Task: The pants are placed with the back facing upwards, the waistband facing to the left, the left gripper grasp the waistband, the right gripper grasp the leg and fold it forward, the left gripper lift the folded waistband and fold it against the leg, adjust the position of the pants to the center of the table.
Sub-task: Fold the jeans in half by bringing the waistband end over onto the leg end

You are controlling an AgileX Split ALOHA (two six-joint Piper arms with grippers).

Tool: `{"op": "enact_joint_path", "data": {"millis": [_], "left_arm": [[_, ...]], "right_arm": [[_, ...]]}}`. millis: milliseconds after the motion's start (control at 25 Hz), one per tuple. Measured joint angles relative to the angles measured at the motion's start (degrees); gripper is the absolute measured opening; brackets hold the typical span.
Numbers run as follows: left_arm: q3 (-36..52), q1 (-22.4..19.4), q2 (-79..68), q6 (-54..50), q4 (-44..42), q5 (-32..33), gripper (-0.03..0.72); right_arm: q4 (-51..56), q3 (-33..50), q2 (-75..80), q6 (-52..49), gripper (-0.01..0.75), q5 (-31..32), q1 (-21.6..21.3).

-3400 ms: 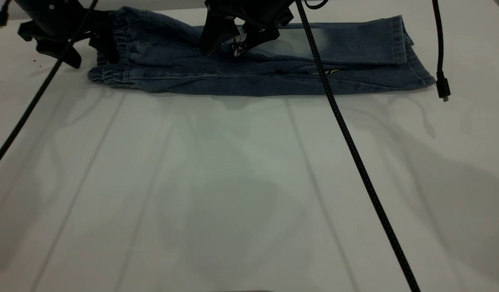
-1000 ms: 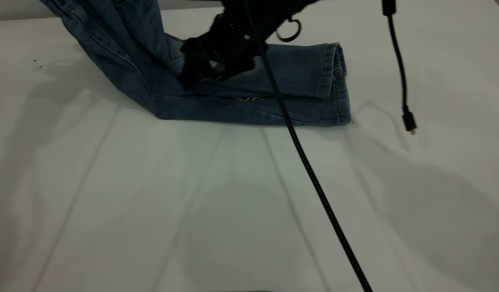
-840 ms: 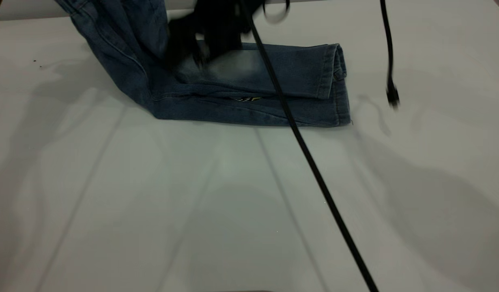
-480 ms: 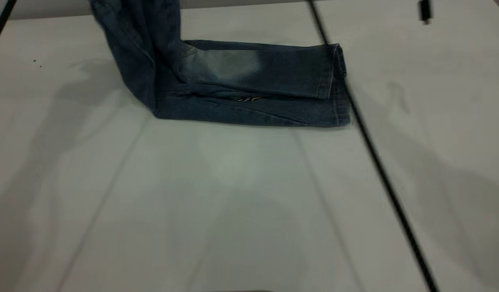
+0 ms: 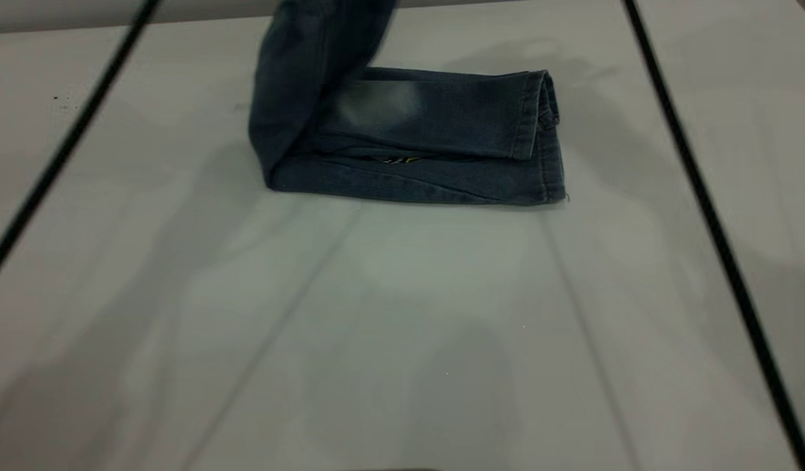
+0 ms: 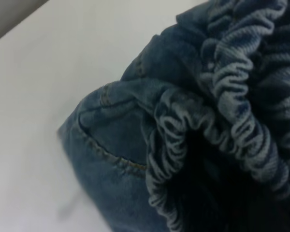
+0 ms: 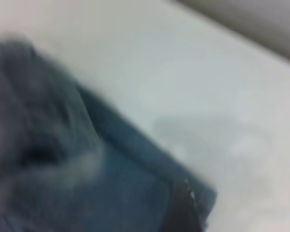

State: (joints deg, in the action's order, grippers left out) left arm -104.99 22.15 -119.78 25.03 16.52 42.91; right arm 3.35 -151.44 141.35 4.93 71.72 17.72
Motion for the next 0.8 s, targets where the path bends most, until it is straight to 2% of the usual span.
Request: {"op": "enact_joint_path", "data": {"millis": [160, 520, 640, 800], "left_arm": [[0.00, 3.90, -2.69, 0.01, 0.33, -3.10, 0.090], [0.00, 10.09, -10.45, 0.11, 0.52, -13.11, 0.103], [0.00, 11.05, -10.79, 0.11, 0.63, -13.87, 0.158], [0.00, 11.18, -10.23, 0.16, 0.63, -14.07, 0.327]], "right_arm": [[-1.77, -3.34, -1.37, -1.07, 0.470, 0.20, -0.99], [-3.01, -3.76, -4.35, -1.13, 0.470, 0.61, -1.34], [-3.35, -3.76, -4.42, -1.20, 0.470, 0.68, -1.51], [-3.35, -3.76, -4.42, -1.20, 0.470, 0.81, -1.52]]}}
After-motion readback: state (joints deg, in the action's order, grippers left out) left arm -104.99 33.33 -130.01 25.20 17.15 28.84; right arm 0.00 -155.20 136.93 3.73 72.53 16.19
